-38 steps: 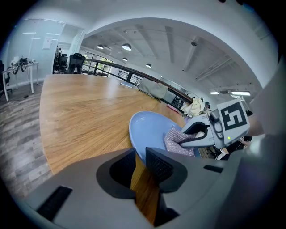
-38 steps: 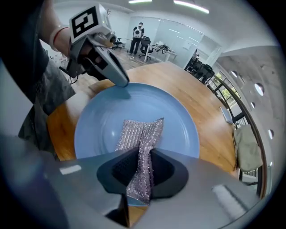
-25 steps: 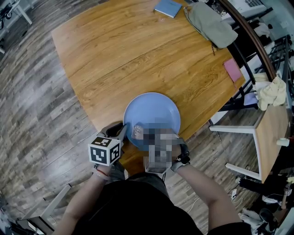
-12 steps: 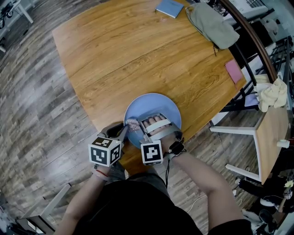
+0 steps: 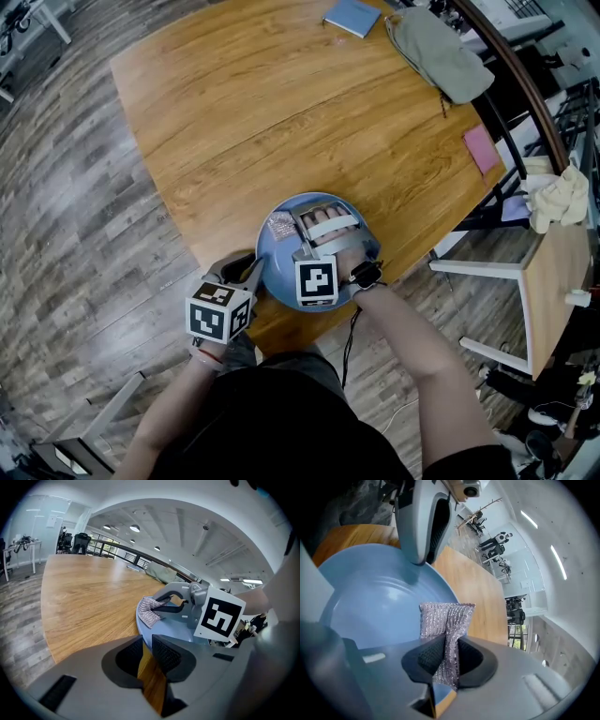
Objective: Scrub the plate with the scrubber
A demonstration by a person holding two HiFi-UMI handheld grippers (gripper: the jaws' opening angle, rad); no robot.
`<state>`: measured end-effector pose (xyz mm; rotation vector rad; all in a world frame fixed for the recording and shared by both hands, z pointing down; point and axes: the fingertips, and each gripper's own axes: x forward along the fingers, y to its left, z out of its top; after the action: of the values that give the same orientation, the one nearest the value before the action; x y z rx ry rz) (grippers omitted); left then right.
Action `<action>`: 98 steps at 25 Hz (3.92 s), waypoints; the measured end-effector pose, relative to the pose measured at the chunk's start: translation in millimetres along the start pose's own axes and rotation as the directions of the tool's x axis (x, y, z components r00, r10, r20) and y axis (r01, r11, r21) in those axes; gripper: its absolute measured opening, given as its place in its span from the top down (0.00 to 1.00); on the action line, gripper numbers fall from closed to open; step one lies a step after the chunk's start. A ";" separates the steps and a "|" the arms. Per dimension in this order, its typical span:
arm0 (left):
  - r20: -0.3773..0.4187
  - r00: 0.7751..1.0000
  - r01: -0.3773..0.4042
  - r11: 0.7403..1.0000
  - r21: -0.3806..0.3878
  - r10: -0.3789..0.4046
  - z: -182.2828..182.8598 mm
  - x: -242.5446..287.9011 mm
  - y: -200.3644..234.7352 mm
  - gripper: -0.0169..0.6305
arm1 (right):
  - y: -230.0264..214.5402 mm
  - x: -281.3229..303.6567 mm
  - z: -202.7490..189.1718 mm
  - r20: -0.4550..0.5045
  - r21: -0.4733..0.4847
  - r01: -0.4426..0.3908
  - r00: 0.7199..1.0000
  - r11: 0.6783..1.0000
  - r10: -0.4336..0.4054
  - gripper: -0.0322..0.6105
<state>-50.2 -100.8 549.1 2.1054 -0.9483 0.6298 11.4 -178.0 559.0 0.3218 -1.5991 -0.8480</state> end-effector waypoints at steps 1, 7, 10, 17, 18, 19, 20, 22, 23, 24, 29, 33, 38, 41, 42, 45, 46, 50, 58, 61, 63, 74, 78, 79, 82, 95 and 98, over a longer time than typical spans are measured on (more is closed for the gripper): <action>0.000 1.000 -0.001 1.000 0.001 0.001 0.0 0.1 -0.1 0.89 | -0.7 1.9 -1.3 0.001 0.011 -0.006 1.000 1.000 0.006 0.86; 0.020 0.999 -0.042 0.999 0.011 0.042 6.6 -2.9 13.0 0.90 | -13.9 14.2 -2.7 0.004 0.010 0.019 1.000 1.000 -0.019 0.86; 0.032 0.998 -0.061 0.998 -0.001 0.061 10.9 -6.1 22.9 0.90 | -21.4 20.5 1.5 0.015 0.014 0.027 1.000 1.000 -0.027 0.86; 0.043 0.997 -0.068 0.998 -0.012 0.068 14.0 -6.7 29.6 0.90 | -25.5 24.8 -23.6 -0.035 0.111 0.028 0.999 0.993 -0.025 0.86; 0.045 0.997 -0.068 0.998 -0.013 0.068 14.0 -6.7 29.4 0.90 | -23.5 23.5 -32.4 -0.052 0.149 0.033 0.998 0.988 -0.025 0.86; 0.048 0.996 -0.069 0.998 -0.014 0.069 13.6 -7.0 29.5 0.91 | -20.5 22.1 -40.2 -0.067 0.190 0.037 0.997 0.981 -0.024 0.86; 0.049 0.996 -0.069 0.997 -0.016 0.070 13.1 -7.4 29.7 0.91 | -16.7 20.5 -46.6 -0.081 0.230 0.040 0.996 0.972 -0.022 0.86; 0.051 0.996 -0.070 0.997 -0.018 0.071 12.7 -7.8 30.3 0.91 | -10.5 17.0 -56.8 -0.107 0.317 0.046 0.994 0.947 -0.012 0.86; 0.051 0.996 -0.071 0.997 -0.019 0.071 12.8 -7.8 30.6 0.91 | -8.2 15.3 -60.9 -0.119 0.370 0.046 0.993 0.928 -0.002 0.86; 0.051 0.996 -0.071 0.997 -0.020 0.072 12.8 -7.9 30.9 0.91 | -6.0 13.7 -64.3 -0.130 0.426 0.045 0.991 0.904 0.012 0.86; 0.051 0.996 -0.069 0.997 -0.024 0.070 12.3 -7.4 28.3 0.91 | 4.2 2.1 -71.5 -0.164 0.594 0.048 0.984 0.803 0.062 0.86; 0.051 0.996 -0.073 0.997 -0.024 0.074 13.1 -7.8 29.6 0.91 | 11.8 -6.1 -60.9 -0.154 0.587 0.042 0.986 0.809 0.061 0.87; 0.051 0.996 -0.071 0.997 -0.024 0.073 12.8 -8.2 30.1 0.91 | 22.2 -16.7 -42.3 -0.137 0.552 0.037 0.989 0.833 0.047 0.87; 0.053 0.996 -0.074 0.997 -0.026 0.075 13.0 -8.3 30.1 0.91 | 28.0 -22.4 -30.4 -0.109 0.550 0.019 0.993 0.835 0.049 0.87; 0.055 0.996 -0.075 0.997 -0.026 0.076 13.1 -8.3 29.8 0.91 | 29.7 -24.1 -27.2 -0.098 0.550 0.012 0.994 0.835 0.050 0.87; 0.057 0.995 -0.076 0.997 -0.028 0.077 13.1 -8.1 28.7 0.91 | 33.9 -28.9 -18.9 -0.062 0.546 -0.012 0.997 0.838 0.054 0.87; 0.057 0.995 -0.075 0.997 -0.029 0.077 13.3 -8.1 28.9 0.91 | 35.2 -30.2 -15.5 -0.049 0.542 -0.022 0.997 0.840 0.058 0.87; 0.058 0.995 -0.076 0.997 -0.032 0.078 14.1 -8.3 30.8 0.91 | 41.4 -35.6 0.2 -0.001 0.513 -0.062 0.997 0.856 0.073 0.87; 0.061 0.995 -0.081 0.996 -0.036 0.083 14.1 -8.9 30.9 0.91 | 58.9 -50.7 30.8 0.095 0.468 -0.165 0.986 0.868 0.136 0.87; 0.063 0.994 -0.083 0.996 -0.036 0.085 14.0 -8.9 30.5 0.91 | 67.8 -57.3 39.4 0.144 0.462 -0.226 0.973 0.858 0.179 0.87; 0.063 0.994 -0.084 0.996 -0.035 0.086 14.4 -8.8 29.9 0.91 | 73.4 -61.5 41.6 0.174 0.476 -0.267 0.962 0.838 0.208 0.87; 0.062 0.993 -0.098 0.995 -0.020 0.099 14.8 -7.3 32.0 0.91 | 87.9 -69.5 37.8 0.291 0.517 -0.435 0.899 0.737 0.326 0.87; 0.063 0.993 -0.101 0.995 -0.014 0.102 14.7 -7.7 31.3 0.91 | 88.2 -69.8 35.4 0.296 0.506 -0.446 0.894 0.738 0.337 0.86; 0.063 0.993 -0.101 0.995 -0.013 0.101 14.8 -7.6 31.2 0.91 | 87.7 -69.3 33.2 0.291 0.504 -0.443 0.895 0.742 0.337 0.86; 0.066 0.993 -0.100 0.995 -0.013 0.101 14.8 -7.6 32.0 0.91 | 85.5 -66.9 25.3 0.266 0.515 -0.427 0.904 0.744 0.334 0.86; 0.066 0.993 -0.095 0.995 -0.012 0.096 14.9 -8.0 31.7 0.91 | 65.9 -48.2 -35.7 0.121 0.634 -0.293 0.952 0.716 0.282 0.86; 0.065 0.993 -0.093 0.996 -0.011 0.094 14.8 -7.8 32.3 0.91 | 57.0 -39.5 -52.3 0.063 0.648 -0.235 0.965 0.724 0.256 0.86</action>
<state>-78.3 -123.9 548.4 2.0957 -1.0896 0.6063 84.0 -131.1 568.2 0.5947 -1.8245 -0.0427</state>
